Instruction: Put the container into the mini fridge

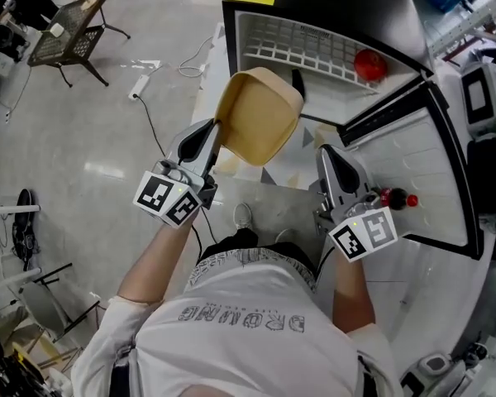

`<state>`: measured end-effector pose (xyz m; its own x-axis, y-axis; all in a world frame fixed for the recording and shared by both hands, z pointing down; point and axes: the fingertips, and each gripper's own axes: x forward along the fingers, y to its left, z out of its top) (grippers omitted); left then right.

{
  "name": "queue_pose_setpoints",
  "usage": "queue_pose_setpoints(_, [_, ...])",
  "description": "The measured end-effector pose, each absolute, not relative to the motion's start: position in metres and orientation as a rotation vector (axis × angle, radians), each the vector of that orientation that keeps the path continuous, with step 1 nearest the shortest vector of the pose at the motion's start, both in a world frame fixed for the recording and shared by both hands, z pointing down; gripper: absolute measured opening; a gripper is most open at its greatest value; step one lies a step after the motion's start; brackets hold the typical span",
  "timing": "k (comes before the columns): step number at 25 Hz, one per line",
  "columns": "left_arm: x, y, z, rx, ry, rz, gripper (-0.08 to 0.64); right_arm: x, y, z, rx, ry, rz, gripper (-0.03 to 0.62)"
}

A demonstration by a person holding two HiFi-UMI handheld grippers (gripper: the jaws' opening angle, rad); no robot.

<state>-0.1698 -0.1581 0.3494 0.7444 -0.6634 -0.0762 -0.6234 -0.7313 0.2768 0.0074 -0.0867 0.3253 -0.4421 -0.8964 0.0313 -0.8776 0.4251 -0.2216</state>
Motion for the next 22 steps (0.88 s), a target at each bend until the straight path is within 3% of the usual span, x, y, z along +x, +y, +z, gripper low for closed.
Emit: queue_pose_setpoints(22, [-0.097,-0.244,0.361,2.667,-1.161,-0.005,0.017,0.057,-0.150,0.329,-1.533,2.572,-0.344,0.002])
